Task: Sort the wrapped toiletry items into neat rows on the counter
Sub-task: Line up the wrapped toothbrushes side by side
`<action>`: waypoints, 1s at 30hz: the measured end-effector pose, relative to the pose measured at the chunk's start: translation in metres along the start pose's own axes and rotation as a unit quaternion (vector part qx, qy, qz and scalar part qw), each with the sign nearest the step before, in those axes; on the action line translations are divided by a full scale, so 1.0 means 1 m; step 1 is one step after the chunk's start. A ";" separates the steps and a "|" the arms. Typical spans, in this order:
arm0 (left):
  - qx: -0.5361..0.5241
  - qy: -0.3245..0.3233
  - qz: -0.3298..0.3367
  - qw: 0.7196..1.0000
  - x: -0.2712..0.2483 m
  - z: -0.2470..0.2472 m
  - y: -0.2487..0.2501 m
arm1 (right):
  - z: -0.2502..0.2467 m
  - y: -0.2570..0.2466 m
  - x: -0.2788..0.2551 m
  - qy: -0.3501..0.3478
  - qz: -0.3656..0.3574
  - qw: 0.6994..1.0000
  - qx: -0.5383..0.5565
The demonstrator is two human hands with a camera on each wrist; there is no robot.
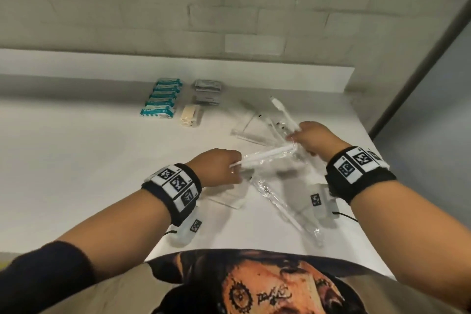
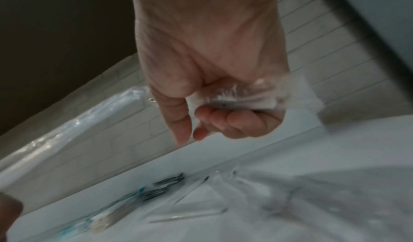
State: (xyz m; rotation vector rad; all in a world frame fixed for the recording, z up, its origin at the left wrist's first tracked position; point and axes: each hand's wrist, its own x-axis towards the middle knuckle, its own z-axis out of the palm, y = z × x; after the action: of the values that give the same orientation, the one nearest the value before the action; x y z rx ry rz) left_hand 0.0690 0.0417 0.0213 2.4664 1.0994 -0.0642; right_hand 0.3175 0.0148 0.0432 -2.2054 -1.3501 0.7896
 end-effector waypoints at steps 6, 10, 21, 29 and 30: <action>0.114 -0.100 0.076 0.985 0.023 0.030 0.043 | -0.020 0.048 -0.001 0.045 0.068 0.996 -0.036; 0.198 -0.053 0.084 0.975 0.032 0.035 0.054 | -0.014 0.057 0.001 0.030 0.042 0.994 -0.099; 0.079 -0.021 0.001 0.997 0.019 0.001 0.013 | 0.005 0.042 0.031 -0.021 0.082 0.987 -0.134; -0.074 0.122 -0.117 0.983 0.059 -0.022 -0.019 | 0.003 0.032 0.061 0.016 0.030 0.999 0.021; -0.083 0.140 -0.131 0.978 0.070 -0.025 -0.019 | 0.006 0.026 0.061 -0.012 0.017 1.000 0.014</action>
State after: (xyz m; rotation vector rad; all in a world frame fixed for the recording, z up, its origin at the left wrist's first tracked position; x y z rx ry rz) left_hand 0.1003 0.1121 0.0213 2.2145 1.4792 0.2923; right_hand 0.3523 0.0587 0.0078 -2.2083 -1.3090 0.8458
